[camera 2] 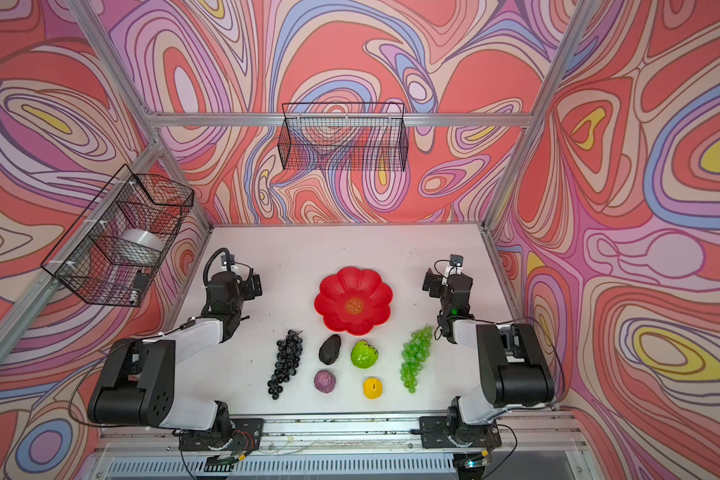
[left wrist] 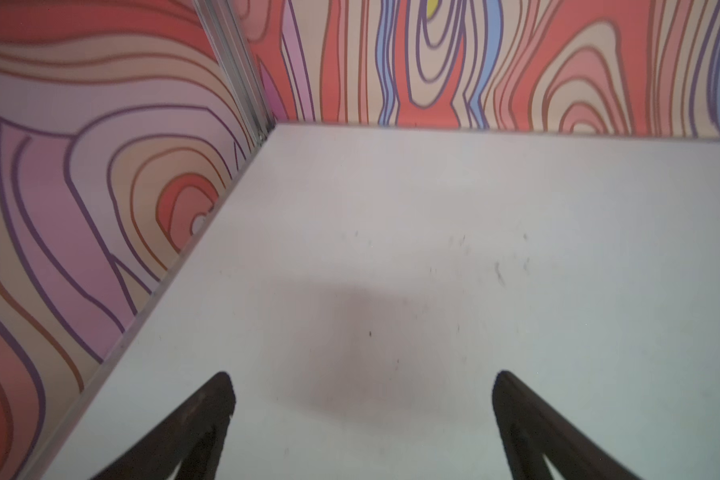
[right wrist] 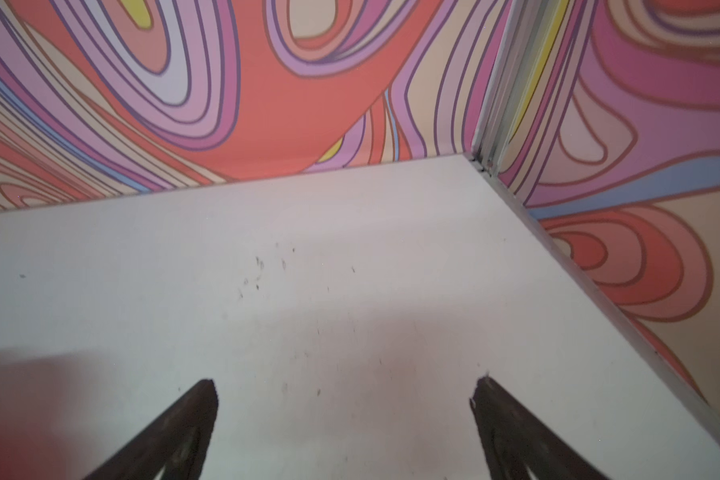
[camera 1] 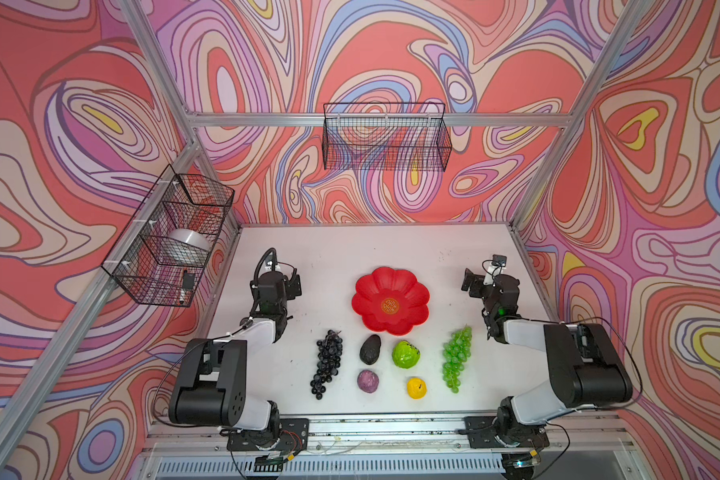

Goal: Place and organize the fake fruits in the fruit bowl
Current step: 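Raise both arms from rest and move the right gripper toward the green fruit, then lower the right gripper and grasp the lime-green bumpy fruit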

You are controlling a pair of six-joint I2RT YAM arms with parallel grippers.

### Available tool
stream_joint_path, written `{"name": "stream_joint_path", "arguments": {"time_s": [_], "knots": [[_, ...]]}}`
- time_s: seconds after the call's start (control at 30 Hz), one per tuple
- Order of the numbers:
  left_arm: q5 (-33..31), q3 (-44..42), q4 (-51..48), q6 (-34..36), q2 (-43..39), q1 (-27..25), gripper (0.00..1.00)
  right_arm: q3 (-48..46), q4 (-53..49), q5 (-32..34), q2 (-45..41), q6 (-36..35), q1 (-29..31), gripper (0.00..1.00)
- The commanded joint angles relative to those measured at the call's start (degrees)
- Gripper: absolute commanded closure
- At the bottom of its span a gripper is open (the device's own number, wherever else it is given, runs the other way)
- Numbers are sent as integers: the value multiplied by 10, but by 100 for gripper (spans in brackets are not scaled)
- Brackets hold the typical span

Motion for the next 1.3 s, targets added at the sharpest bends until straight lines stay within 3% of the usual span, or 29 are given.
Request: {"name": "stream_joint_path", "arguments": {"time_s": [0.0,0.17,0.3,0.4,0.6,0.67,0.8,0.93,1.07,1.27], "knots": [[-42,80,-213,-56,-33,-1,0,99,-195,-2,-60,52,-1,4],[-48,174,-437,-151,-59,-17,0,209,-390,-63,-87,115,5,12],[-33,192,-547,-219,-87,-50,0,260,-536,-82,-95,124,62,14],[41,168,-561,-243,-112,-90,0,240,-589,-110,-132,147,125,14],[71,179,-616,-285,-120,-176,4,260,-743,-111,-151,189,253,16],[77,178,-621,-286,-127,-188,4,242,-759,-128,-178,204,270,14],[94,171,-626,-283,-136,-189,4,179,-747,-277,-194,210,276,13],[146,172,-618,-275,-131,-189,5,128,-726,-300,-198,226,285,10],[151,174,-629,-282,-133,-190,5,107,-692,-342,-161,239,290,11],[151,166,-625,-286,-152,-193,5,72,-632,-341,-132,255,311,10]]}}
